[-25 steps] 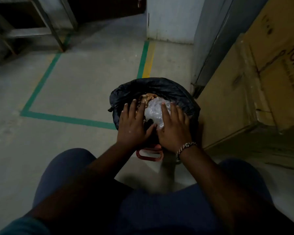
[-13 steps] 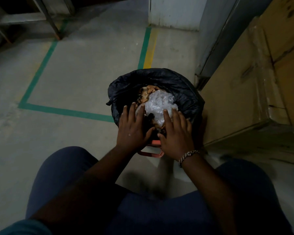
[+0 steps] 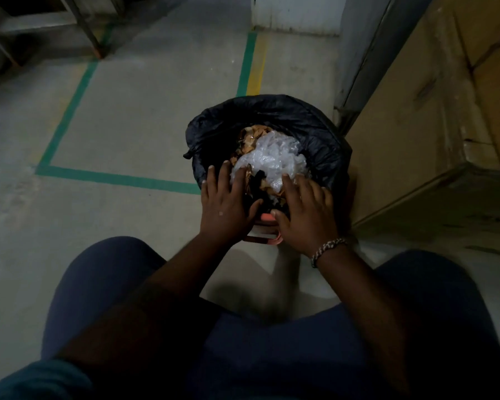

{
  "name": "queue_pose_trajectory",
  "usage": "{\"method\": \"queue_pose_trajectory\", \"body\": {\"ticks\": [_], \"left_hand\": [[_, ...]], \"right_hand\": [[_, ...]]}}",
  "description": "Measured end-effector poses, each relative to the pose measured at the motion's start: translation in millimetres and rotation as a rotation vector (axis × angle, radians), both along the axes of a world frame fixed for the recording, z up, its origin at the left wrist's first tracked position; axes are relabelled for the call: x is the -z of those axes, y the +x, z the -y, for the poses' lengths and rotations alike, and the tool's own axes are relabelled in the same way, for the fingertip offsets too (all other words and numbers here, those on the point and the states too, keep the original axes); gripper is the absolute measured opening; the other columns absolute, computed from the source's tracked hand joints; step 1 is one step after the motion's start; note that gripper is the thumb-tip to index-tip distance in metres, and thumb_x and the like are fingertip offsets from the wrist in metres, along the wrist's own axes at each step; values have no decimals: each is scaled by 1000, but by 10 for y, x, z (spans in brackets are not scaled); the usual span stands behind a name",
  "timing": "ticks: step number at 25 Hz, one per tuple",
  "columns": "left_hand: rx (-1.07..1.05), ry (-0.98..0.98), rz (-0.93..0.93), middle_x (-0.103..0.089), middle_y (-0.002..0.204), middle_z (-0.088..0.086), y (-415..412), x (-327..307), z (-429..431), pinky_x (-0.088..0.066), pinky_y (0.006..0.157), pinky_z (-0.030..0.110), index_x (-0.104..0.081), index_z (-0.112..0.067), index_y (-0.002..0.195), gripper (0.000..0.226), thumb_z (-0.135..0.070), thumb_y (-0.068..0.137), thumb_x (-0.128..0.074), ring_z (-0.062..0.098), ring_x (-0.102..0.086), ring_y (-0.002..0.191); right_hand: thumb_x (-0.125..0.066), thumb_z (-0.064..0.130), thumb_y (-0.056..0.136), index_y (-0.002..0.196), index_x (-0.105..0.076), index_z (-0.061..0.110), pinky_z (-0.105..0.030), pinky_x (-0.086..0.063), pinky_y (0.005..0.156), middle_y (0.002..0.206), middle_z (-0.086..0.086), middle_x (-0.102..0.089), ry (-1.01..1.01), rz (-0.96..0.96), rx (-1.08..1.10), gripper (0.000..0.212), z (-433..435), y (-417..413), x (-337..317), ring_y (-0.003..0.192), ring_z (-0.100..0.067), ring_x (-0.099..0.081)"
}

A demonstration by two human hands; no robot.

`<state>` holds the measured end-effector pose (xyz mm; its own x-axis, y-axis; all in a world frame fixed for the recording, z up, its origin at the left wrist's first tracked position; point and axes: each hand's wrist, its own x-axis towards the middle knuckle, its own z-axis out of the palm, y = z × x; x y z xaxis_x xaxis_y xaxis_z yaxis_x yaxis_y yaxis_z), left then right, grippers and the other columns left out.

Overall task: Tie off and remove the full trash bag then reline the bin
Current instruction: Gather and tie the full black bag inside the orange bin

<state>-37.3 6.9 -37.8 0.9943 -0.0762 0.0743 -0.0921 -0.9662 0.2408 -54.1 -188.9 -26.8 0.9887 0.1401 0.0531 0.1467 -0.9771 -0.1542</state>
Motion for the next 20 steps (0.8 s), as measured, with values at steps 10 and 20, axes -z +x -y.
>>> {"method": "queue_pose_trajectory", "body": {"ticks": [10, 20], "left_hand": [[-89, 5, -3, -24, 163, 18, 73, 59, 62, -29, 114, 61, -36, -23, 151, 61, -32, 94, -55, 46, -21, 148], [-347, -64, -53, -23, 154, 20, 69, -42, 96, -54, 79, 56, -38, -34, 144, 61, -42, 87, -58, 50, -49, 109]], "right_hand": [[-47, 55, 96, 134, -50, 18, -44, -51, 75, 96, -19, -67, 32, 3, 192, 54, 70, -121, 110, 89, -40, -66], [-53, 30, 99, 139, -52, 23, -43, -54, 65, 83, -19, -72, 361, -55, 165, 41, 20, -197, 78, 82, -43, -69]]}}
